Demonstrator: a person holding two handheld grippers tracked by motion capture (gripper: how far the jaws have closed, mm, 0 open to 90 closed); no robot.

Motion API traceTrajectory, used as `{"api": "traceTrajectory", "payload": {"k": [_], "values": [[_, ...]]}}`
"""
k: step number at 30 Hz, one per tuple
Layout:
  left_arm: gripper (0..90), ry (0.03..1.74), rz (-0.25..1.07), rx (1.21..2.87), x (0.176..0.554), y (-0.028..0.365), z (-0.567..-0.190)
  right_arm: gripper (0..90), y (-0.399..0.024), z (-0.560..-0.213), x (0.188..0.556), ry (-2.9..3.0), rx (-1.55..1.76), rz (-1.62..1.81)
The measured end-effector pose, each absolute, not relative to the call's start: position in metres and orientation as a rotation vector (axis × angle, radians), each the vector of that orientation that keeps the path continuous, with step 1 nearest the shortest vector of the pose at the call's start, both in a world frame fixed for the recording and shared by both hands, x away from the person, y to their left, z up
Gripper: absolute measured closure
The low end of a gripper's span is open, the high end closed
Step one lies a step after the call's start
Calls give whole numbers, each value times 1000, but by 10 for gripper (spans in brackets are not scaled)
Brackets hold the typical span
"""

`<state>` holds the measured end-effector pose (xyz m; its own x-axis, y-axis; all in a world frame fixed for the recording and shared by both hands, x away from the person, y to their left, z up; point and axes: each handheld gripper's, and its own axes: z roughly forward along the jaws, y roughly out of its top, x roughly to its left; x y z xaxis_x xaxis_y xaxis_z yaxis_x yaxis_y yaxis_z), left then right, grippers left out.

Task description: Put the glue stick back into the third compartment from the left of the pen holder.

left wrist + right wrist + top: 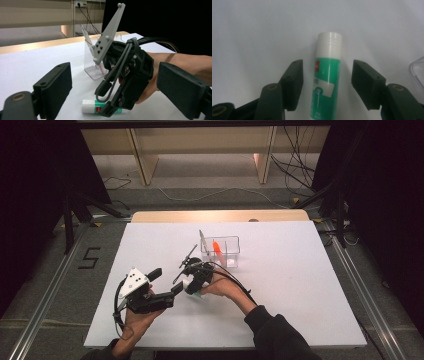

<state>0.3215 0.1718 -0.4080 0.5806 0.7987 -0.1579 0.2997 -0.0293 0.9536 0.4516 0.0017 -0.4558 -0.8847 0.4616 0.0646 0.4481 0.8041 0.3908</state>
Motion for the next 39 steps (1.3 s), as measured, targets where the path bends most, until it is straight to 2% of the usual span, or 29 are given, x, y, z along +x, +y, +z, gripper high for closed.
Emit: {"api": "traceTrajectory", "payload": {"k": [39], "values": [[123, 940, 516, 1596, 321, 172, -408, 654, 16, -464, 450, 2948, 691, 473]]}}
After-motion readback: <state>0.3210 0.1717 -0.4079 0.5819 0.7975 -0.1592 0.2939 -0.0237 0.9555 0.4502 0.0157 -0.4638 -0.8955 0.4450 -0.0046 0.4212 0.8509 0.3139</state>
